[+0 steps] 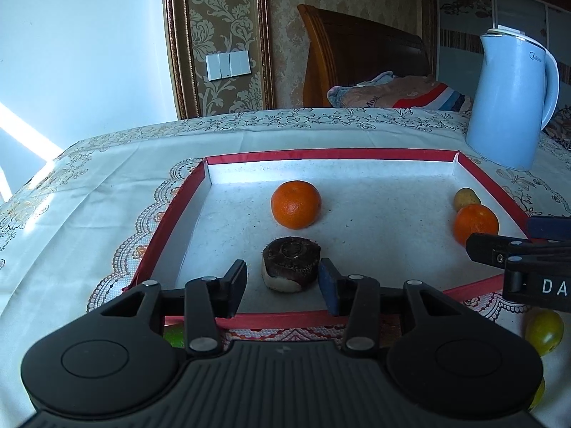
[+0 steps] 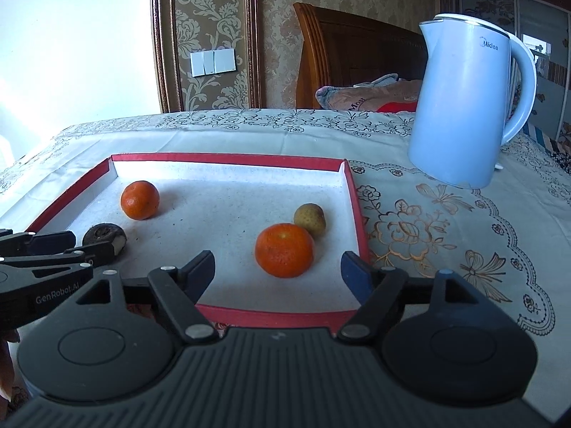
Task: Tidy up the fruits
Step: 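Open the left gripper dropping the donut while the right releases the tangerine in the tray, then withdraw both tools from the tray toward the items on the tablecloth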
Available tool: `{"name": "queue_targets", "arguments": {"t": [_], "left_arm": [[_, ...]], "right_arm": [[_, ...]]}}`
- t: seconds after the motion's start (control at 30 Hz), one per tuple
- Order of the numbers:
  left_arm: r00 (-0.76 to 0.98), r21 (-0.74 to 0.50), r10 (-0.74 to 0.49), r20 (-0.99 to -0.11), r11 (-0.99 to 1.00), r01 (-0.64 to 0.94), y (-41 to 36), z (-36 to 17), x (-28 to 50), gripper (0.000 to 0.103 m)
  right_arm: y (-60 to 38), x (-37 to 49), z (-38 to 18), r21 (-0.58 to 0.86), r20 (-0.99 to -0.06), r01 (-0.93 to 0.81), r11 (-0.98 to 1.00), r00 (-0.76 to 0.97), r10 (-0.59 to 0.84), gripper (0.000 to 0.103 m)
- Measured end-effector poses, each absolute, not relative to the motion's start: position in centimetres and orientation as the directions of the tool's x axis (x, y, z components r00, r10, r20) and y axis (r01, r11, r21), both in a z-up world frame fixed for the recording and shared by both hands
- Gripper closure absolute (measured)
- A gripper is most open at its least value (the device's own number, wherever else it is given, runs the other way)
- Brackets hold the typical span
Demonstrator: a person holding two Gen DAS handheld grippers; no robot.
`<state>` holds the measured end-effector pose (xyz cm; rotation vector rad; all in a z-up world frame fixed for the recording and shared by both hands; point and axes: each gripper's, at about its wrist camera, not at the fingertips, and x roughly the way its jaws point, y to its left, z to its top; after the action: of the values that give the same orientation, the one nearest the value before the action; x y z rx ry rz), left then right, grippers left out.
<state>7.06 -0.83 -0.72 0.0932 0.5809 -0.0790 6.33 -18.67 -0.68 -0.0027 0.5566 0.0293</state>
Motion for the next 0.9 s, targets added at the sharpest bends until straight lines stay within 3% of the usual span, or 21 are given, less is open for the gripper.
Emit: {"name": "queue_targets", "arguments": {"t": [0.47,0.53,0.9], "left_arm": [[0.871,0.101,-0.054,-0.487,0.988,0.118,-0.9,0.5,3.0,0.059],[0.855,0.085,-0.082,-0.513,0.986,0.146,-0.9,0.3,2.7,0.053],[0.835,0.063,-0.104,-0.540,0.985,0.163,-0.9,0.0,0.7,0.053]], "right_arm": [[-20.1,2.1,-0.3,0.005,-0.506,-0.039,0.999,0.862,0.036,0.023],[-20.0,1.8,-0.4,-0.002,-0.506,-0.045,0.999,0.862,0.038,0.022],[-20.7,-0.1,-0.4,-0.012,-0.494,-0.058,0.998,0.868,0.044,0.021]]}}
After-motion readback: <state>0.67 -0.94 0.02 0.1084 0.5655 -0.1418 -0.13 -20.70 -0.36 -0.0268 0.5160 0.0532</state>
